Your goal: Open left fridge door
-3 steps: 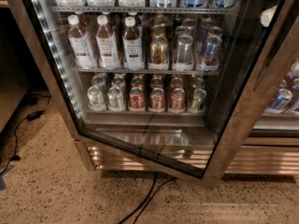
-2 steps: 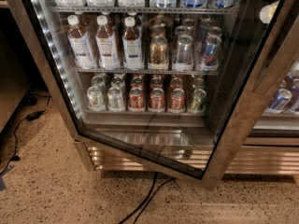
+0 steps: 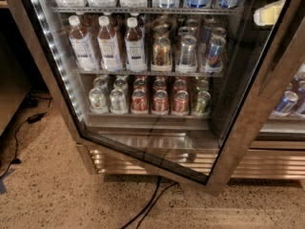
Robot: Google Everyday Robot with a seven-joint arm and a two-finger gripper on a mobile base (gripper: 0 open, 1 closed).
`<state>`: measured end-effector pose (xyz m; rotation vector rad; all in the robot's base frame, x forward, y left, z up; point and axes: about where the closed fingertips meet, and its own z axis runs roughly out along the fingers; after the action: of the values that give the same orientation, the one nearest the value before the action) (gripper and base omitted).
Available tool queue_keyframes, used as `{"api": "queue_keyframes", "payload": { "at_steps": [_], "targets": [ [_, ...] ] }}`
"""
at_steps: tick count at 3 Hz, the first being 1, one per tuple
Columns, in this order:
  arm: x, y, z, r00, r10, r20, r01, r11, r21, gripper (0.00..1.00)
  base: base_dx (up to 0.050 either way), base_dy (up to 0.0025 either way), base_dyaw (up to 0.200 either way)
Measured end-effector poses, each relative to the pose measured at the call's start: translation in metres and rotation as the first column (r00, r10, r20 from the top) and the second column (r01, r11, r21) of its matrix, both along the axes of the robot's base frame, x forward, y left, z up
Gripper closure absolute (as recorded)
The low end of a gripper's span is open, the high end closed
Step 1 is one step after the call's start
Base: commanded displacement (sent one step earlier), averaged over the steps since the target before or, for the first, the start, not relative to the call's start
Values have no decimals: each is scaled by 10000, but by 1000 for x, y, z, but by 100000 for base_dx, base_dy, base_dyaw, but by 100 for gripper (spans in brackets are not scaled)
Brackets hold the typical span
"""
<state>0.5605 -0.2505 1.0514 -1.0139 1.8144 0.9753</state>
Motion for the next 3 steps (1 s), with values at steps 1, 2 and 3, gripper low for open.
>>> {"api": "queue_keyframes", "payload": {
  "at_steps": [1,2,3],
  "targets": [
    [2,12,-8,9982,525,-301,-521,9986,114,100,0,0,0],
    [2,12,-8,9982,525,-301,-522,9986,114,100,0,0,0],
    [10,21,-8,9973,618,-387,-609,9979,225,100,0,0,0]
  ]
}}
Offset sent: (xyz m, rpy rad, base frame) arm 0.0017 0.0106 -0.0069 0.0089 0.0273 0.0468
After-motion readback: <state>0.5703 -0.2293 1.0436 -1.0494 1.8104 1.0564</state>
